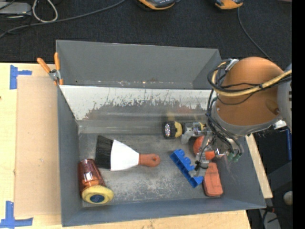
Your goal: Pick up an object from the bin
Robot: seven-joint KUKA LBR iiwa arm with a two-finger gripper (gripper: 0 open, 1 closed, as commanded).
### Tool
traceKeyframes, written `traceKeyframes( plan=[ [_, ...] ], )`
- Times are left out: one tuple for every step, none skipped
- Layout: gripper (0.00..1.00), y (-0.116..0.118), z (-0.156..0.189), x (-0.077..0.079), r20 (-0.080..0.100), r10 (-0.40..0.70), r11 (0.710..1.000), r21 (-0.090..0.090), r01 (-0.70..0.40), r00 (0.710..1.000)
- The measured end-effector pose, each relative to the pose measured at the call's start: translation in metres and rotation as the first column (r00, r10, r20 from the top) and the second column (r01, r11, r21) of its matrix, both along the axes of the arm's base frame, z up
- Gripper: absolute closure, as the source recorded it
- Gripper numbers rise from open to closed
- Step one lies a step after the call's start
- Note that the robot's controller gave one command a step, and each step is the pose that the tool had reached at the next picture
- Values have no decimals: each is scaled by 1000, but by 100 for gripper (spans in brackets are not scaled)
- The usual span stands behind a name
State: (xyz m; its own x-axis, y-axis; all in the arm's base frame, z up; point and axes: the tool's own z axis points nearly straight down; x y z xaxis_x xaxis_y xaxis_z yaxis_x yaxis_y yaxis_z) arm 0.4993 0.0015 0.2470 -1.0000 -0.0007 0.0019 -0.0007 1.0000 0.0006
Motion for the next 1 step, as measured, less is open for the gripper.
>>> traceKeyframes(
  plan=[
    [0, 0, 0, 0, 0, 0, 1000, 0, 0, 1000]
  ],
)
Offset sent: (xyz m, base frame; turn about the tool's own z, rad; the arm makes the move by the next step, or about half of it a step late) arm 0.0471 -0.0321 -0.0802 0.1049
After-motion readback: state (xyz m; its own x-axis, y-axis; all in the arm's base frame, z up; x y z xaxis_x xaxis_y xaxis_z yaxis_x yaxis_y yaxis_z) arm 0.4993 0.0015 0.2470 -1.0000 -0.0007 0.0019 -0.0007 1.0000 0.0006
